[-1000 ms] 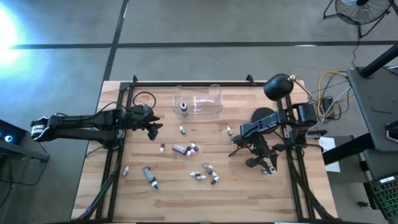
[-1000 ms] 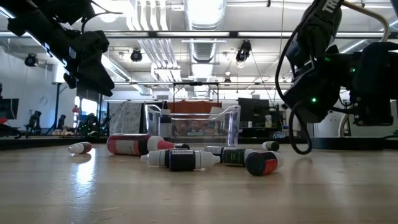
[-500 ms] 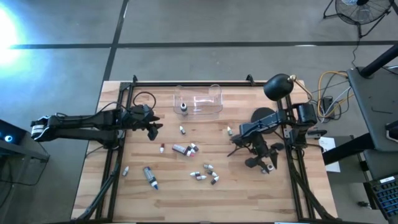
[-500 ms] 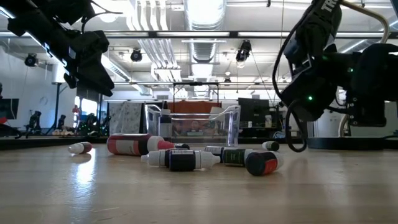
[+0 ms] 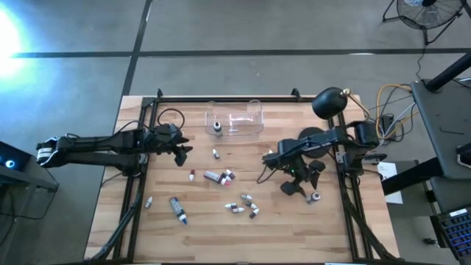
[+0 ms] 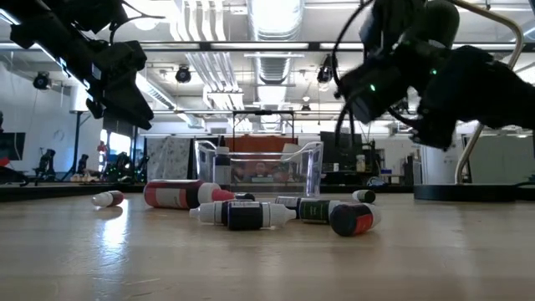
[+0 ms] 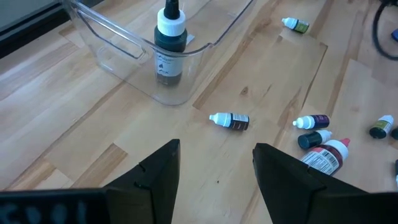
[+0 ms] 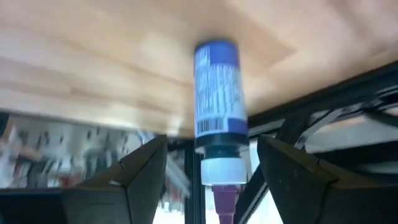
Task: Pick & Place food coloring
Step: Put the large purple food coloring bottle into the transparent bin
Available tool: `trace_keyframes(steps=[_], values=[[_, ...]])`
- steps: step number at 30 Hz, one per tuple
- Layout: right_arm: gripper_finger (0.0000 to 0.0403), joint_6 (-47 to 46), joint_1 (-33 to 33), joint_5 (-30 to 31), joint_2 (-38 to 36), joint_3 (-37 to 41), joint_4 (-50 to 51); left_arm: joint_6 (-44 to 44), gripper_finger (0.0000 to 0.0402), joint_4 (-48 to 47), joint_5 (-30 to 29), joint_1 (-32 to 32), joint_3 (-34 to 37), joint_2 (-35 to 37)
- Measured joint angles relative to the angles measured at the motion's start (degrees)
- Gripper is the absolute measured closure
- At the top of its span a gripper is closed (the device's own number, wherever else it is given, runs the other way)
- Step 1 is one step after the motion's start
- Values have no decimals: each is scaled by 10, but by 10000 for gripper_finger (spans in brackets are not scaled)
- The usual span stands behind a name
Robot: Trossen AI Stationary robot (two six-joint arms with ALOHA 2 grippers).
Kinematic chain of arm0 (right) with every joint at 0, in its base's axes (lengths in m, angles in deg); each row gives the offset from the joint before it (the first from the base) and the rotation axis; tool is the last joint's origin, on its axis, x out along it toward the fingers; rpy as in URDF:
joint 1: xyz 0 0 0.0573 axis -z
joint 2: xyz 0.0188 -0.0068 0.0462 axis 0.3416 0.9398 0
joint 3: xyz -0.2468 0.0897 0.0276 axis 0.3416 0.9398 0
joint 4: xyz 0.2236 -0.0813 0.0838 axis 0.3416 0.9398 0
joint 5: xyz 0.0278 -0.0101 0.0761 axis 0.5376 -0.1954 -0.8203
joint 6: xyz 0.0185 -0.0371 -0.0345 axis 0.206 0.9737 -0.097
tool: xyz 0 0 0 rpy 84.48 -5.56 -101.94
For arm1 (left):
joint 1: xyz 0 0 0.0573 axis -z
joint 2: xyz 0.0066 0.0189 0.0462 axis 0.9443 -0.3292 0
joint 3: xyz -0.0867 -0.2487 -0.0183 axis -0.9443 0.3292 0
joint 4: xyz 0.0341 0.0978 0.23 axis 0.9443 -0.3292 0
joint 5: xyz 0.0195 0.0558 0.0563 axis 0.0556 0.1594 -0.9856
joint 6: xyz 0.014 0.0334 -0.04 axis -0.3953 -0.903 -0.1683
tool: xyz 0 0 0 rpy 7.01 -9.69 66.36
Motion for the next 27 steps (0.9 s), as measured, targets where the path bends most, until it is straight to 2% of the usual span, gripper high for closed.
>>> trace_keyframes(steps=[3,7,9,14,19,27], values=[[151,-33,0,66,-15,-24,8,-5,225,0,0,0,0,0],[143,-90,-4,204,-47,-60,23,-11,225,0,0,0,0,0],[140,-142,-10,236,-70,-77,22,-12,225,0,0,0,0,0],[142,-321,-40,244,-148,-84,19,-13,225,0,0,0,0,0],[144,-519,-112,257,-224,-79,21,-18,225,2,0,0,0,0],[143,-735,-247,257,-259,-58,3,-37,225,2,2,0,0,0]])
